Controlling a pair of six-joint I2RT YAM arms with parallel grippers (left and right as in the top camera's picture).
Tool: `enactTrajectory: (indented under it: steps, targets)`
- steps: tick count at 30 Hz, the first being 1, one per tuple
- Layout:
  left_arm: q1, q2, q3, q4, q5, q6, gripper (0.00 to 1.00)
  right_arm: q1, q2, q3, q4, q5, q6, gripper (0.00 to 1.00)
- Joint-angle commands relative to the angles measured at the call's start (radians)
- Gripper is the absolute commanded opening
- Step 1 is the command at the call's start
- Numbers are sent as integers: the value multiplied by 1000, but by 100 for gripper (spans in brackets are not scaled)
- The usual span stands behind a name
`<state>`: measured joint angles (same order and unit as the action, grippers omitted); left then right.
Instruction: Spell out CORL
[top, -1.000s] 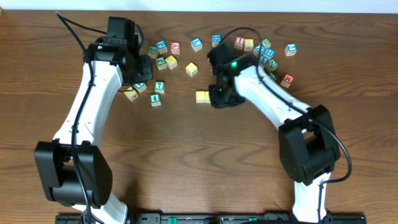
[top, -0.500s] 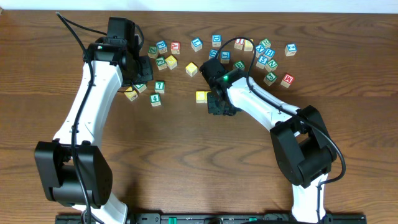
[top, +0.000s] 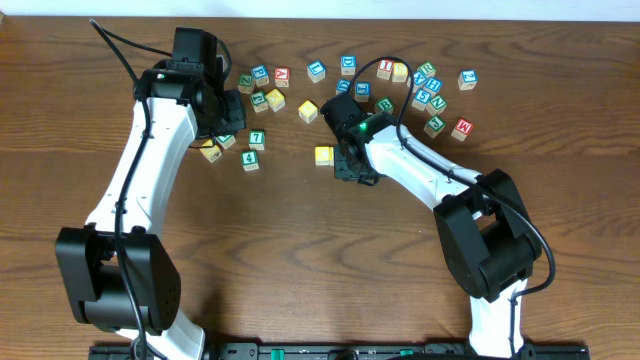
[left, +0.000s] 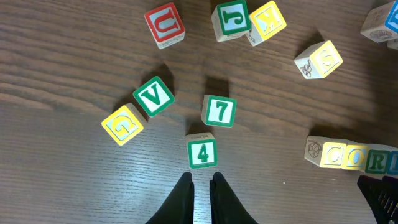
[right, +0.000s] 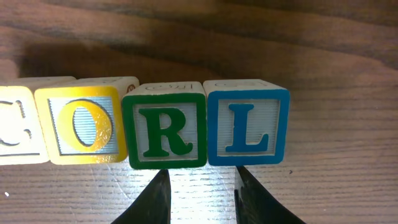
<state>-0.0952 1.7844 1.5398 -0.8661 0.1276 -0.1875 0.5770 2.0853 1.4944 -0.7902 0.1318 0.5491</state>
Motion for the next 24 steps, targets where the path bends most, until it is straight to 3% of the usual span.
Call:
enactTrajectory:
  steps: [1, 24]
  targets:
    - [2, 2, 13, -5, -9, -13, 11, 4, -19, -6, 7, 29, 19, 28]
    - [2, 2, 13, -5, -9, -13, 11, 4, -19, -12, 29, 46, 19, 27]
